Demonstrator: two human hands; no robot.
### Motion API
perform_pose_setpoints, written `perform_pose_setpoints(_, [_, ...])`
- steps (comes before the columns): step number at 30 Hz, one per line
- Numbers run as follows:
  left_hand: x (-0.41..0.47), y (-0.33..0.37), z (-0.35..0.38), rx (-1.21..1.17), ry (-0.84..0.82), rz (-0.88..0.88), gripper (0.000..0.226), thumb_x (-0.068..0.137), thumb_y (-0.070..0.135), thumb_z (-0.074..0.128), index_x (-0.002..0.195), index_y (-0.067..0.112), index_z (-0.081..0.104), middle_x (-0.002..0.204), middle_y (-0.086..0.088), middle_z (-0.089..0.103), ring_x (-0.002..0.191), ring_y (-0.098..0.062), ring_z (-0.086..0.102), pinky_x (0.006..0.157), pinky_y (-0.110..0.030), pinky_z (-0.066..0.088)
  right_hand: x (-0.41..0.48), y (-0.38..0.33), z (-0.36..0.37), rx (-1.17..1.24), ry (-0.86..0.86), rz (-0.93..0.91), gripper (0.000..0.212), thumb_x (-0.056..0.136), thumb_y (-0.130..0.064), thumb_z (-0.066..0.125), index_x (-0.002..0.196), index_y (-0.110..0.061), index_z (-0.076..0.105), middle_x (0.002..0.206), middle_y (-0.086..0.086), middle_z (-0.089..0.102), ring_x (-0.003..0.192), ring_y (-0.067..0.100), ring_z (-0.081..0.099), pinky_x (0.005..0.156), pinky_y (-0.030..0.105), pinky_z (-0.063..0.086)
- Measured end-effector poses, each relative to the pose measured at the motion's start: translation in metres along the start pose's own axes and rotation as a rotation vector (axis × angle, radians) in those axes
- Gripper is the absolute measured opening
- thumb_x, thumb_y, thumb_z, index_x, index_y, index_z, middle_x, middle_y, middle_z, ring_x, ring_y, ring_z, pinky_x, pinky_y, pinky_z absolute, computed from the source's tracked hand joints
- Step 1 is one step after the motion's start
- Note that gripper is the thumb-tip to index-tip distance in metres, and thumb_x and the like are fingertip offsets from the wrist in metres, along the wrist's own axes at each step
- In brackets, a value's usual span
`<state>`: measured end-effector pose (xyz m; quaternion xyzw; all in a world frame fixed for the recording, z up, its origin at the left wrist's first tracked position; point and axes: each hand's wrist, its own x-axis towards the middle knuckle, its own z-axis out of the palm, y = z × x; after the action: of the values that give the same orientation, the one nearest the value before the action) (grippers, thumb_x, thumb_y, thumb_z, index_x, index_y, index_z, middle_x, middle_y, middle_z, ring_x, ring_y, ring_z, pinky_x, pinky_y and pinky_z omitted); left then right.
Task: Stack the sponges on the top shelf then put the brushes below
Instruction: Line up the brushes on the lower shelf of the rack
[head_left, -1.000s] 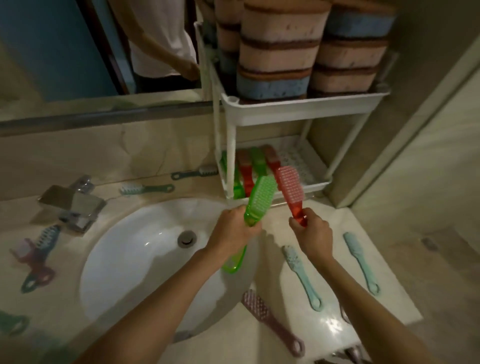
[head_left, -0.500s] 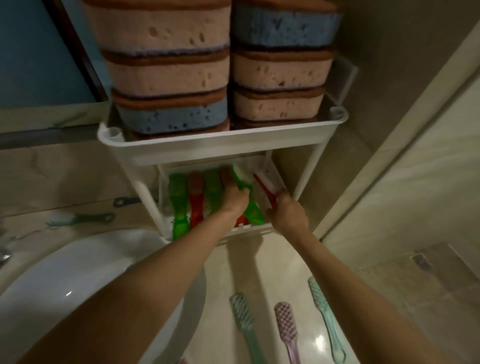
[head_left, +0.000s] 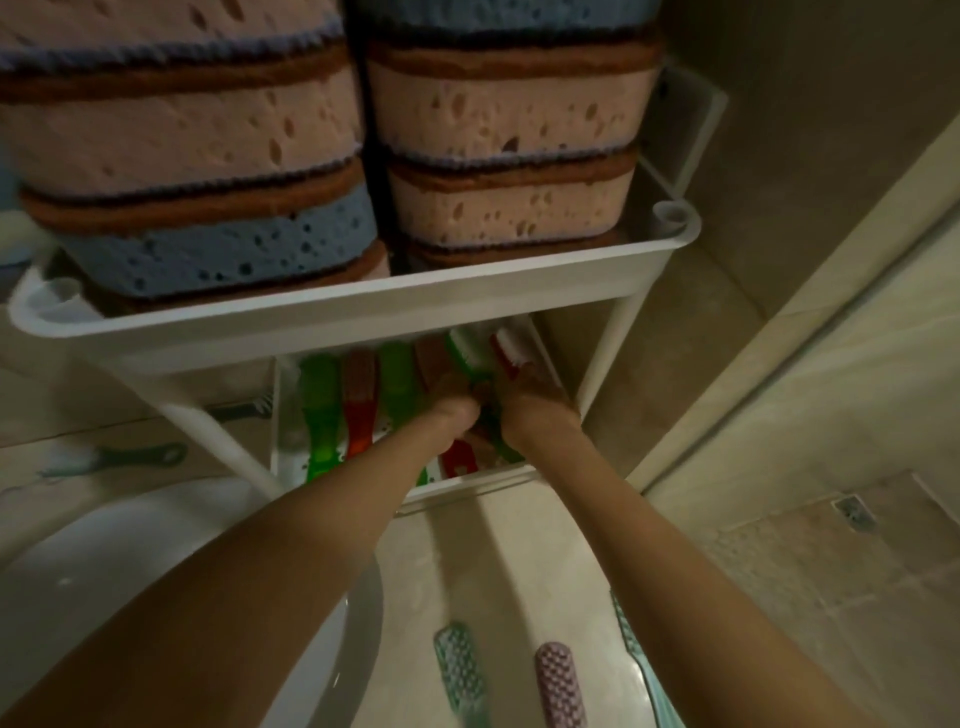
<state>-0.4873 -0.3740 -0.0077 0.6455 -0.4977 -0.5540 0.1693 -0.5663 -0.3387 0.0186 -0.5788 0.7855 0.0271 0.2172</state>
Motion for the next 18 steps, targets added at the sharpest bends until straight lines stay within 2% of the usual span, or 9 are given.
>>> perform_pose_setpoints(2, [0.002, -0.001, -0.001, 0.000, -0.050, -0.052, 0.029, 0.100, 0.020, 0.038, 0.094, -0.001, 0.057, 0.066, -0.018, 0.062, 0.041, -0.022, 0.064, 0.044, -0.035, 0.057, 0.003, 0.001, 0.004, -0.048, 0.030, -0.022, 0.062, 0.094, -0.031, 0.047, 0.145, -0.007, 0.019, 0.141, 0.014, 0.041, 0.125, 0.029, 0.047, 0.095, 0.035, 0.043])
perform_pose_setpoints(3, [0.002, -0.001, -0.002, 0.011, -0.058, -0.076, 0.031, 0.101, 0.018, 0.034, 0.095, -0.003, 0.056, 0.062, -0.018, 0.059, 0.032, -0.020, 0.060, 0.035, -0.030, 0.052, 0.003, 0.001, 0.005, -0.046, 0.025, -0.017, 0.062, 0.094, -0.029, 0.046, 0.144, -0.005, 0.019, 0.140, 0.015, 0.042, 0.125, 0.029, 0.048, 0.095, 0.035, 0.043])
perform_pose_setpoints(5, [0.001, 0.001, -0.001, 0.048, -0.054, -0.107, 0.033, 0.102, 0.015, 0.030, 0.098, -0.006, 0.055, 0.061, -0.018, 0.054, 0.033, -0.023, 0.057, 0.029, -0.026, 0.046, 0.003, 0.000, 0.007, -0.035, 0.008, -0.001, 0.063, 0.094, -0.027, 0.047, 0.144, -0.002, 0.015, 0.138, 0.017, 0.042, 0.125, 0.031, 0.047, 0.096, 0.037, 0.043])
perform_pose_setpoints(8, [0.001, 0.001, -0.003, 0.172, -0.045, -0.118, 0.029, 0.102, 0.010, 0.028, 0.099, -0.003, 0.053, 0.064, -0.015, 0.050, 0.046, -0.023, 0.050, 0.033, -0.029, 0.045, 0.010, 0.000, 0.009, -0.013, -0.002, 0.006, 0.062, 0.094, -0.024, 0.046, 0.144, -0.003, 0.015, 0.139, 0.018, 0.041, 0.126, 0.032, 0.045, 0.096, 0.039, 0.043])
perform_pose_setpoints(10, [0.006, -0.002, -0.006, 0.251, -0.048, -0.128, 0.033, 0.102, 0.010, 0.028, 0.116, -0.010, 0.051, 0.072, -0.019, 0.057, 0.036, -0.021, 0.052, 0.023, -0.019, 0.037, 0.014, -0.001, 0.013, -0.001, -0.007, 0.018, 0.061, 0.095, -0.024, 0.046, 0.144, -0.005, 0.016, 0.138, 0.019, 0.042, 0.126, 0.032, 0.046, 0.097, 0.040, 0.045])
perform_pose_setpoints(11, [0.008, -0.004, -0.006, 0.269, -0.046, -0.133, 0.036, 0.102, 0.013, 0.028, 0.117, -0.010, 0.052, 0.075, -0.019, 0.059, 0.028, -0.017, 0.051, 0.021, -0.016, 0.033, 0.016, -0.002, 0.014, 0.001, -0.009, 0.022, 0.060, 0.095, -0.025, 0.045, 0.144, -0.006, 0.016, 0.138, 0.019, 0.042, 0.125, 0.033, 0.046, 0.098, 0.040, 0.045])
perform_pose_setpoints(13, [0.011, -0.007, -0.008, 0.285, 0.021, -0.085, 0.038, 0.103, 0.018, 0.027, 0.089, -0.003, 0.056, 0.062, -0.012, 0.055, 0.025, -0.012, 0.048, 0.023, -0.018, 0.033, 0.018, -0.002, 0.016, 0.024, -0.015, 0.033, 0.060, 0.096, -0.023, 0.044, 0.145, -0.006, 0.014, 0.140, 0.020, 0.040, 0.127, 0.033, 0.045, 0.100, 0.041, 0.045])
perform_pose_setpoints(15, [0.013, -0.010, -0.008, 0.322, 0.103, 0.006, 0.044, 0.102, 0.018, 0.030, 0.064, 0.003, 0.047, 0.053, -0.009, 0.050, 0.037, -0.014, 0.047, 0.030, -0.019, 0.035, 0.017, 0.000, 0.017, 0.058, -0.020, 0.039, 0.058, 0.096, -0.018, 0.043, 0.145, -0.005, 0.014, 0.142, 0.021, 0.037, 0.128, 0.033, 0.045, 0.102, 0.042, 0.043])
perform_pose_setpoints(18, [0.012, -0.015, -0.006, 0.363, 0.136, 0.153, 0.048, 0.101, 0.014, 0.032, 0.055, 0.009, 0.044, 0.051, -0.005, 0.046, 0.042, -0.013, 0.044, 0.039, -0.022, 0.037, 0.014, 0.003, 0.019, 0.078, 0.012, 0.015, 0.056, 0.097, -0.014, 0.039, 0.145, -0.004, 0.013, 0.149, 0.024, 0.023, 0.132, 0.036, 0.039, 0.106, 0.043, 0.038])
